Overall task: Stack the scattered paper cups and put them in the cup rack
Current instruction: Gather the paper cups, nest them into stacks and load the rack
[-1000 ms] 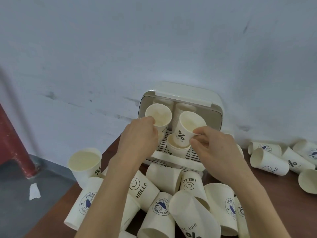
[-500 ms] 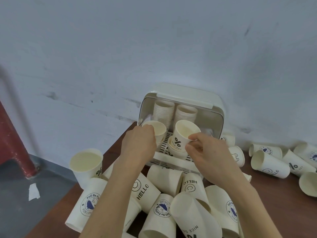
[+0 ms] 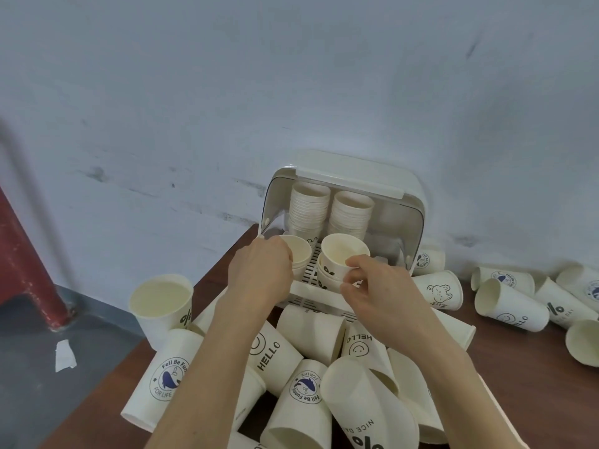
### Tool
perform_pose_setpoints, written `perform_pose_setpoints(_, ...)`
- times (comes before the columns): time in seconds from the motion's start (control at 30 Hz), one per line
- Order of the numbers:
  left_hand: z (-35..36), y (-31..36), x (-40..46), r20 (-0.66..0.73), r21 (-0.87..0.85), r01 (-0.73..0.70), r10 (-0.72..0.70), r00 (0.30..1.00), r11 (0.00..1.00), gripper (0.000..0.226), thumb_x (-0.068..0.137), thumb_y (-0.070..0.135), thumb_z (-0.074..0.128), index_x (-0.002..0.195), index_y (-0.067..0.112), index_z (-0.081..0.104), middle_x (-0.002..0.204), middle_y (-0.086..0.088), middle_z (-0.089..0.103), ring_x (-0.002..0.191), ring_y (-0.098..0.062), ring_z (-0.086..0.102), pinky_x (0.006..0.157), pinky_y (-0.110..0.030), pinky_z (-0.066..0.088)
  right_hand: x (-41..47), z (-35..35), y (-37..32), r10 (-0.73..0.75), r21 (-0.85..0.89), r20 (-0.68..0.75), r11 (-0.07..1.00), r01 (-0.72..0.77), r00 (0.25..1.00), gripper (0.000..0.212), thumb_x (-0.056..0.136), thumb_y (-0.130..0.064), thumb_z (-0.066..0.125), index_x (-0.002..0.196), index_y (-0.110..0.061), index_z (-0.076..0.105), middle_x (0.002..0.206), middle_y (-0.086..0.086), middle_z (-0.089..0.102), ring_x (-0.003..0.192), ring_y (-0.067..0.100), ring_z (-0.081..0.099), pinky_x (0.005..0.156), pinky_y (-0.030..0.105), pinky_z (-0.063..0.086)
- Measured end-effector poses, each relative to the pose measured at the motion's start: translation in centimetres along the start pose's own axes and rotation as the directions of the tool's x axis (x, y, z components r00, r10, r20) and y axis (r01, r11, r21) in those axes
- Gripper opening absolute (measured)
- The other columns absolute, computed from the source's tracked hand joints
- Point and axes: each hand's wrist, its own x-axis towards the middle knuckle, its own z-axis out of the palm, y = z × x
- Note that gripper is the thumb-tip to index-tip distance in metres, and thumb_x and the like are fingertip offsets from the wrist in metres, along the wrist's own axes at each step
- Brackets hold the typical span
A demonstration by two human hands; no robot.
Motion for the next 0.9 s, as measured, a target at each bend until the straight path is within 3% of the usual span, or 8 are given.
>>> perform_pose_setpoints(0.1,-0.17,0.15,-0.15,0.002,0.011,0.011,-0.011,1.0,1.0,0.026,0.089,0.014,0.052,0.111,0.018,0.066,0.111,-0.007,0.062,0.097,-0.028,0.059,0.079,-0.034,0.047,-0.02,0.17,0.09,0.001,-0.008,0.0,1.0,-0.001,1.0,0.038,0.095,-0.026,0.047,0.132,-0.018,0.049,0.107,-0.01,0.067,0.105,0.015,0.056,0.089,0.03,0.042)
perform_pose_setpoints(0.27,-0.25,0.41,-0.34,-0.005,0.022,0.008,-0.008,1.0,1.0,0.025,0.092,0.014,0.051,0.113,0.017,0.064,0.111,-0.007,0.063,0.098,-0.028,0.06,0.082,-0.035,0.048,0.08,0.47,0.39,0.025,-0.031,0.007,0.999,-0.025,1.0,0.039,0.094,-0.023,0.046,0.132,-0.016,0.049,0.08,-0.008,0.065,0.095,0.017,0.057,0.083,0.033,0.044)
perform_pose_setpoints(0.5,-0.26,0.66,-0.35,-0.027,0.022,-0.012,0.013,1.0,1.0,0.028,0.092,0.013,0.051,0.118,0.018,0.061,0.115,-0.008,0.061,0.101,-0.029,0.059,0.081,-0.034,0.045,-0.15,0.37,0.09,0.016,-0.049,0.08,0.999,-0.012,0.997,0.043,0.096,-0.026,0.047,0.137,-0.019,0.042,0.104,-0.006,0.065,0.102,0.016,0.054,0.08,0.027,0.039)
perform_pose_setpoints(0.63,-0.26,0.66,-0.3,-0.034,0.032,-0.022,0.023,0.999,0.999,0.027,0.094,0.015,0.047,0.116,0.017,0.061,0.113,-0.007,0.061,0.097,-0.028,0.059,0.079,-0.035,0.047,-0.24,0.26,-0.08,0.021,-0.072,0.121,0.997,-0.013,0.992,0.032,0.096,-0.026,0.047,0.127,-0.018,0.049,0.103,-0.004,0.063,0.099,0.018,0.054,0.084,0.032,0.044)
perform_pose_setpoints(0.9,-0.6,1.02,-0.52,-0.042,0.016,-0.047,0.048,0.998,0.999,0.029,0.097,0.025,0.041,0.116,0.016,0.062,0.112,-0.008,0.061,0.094,-0.027,0.058,0.076,-0.034,0.046,-0.26,-0.03,-0.44,0.022,-0.138,0.156,0.99,0.0,0.988,0.032,0.097,-0.028,0.044,0.124,-0.014,0.051,0.105,0.0,0.063,0.1,0.021,0.054,0.087,0.037,0.044)
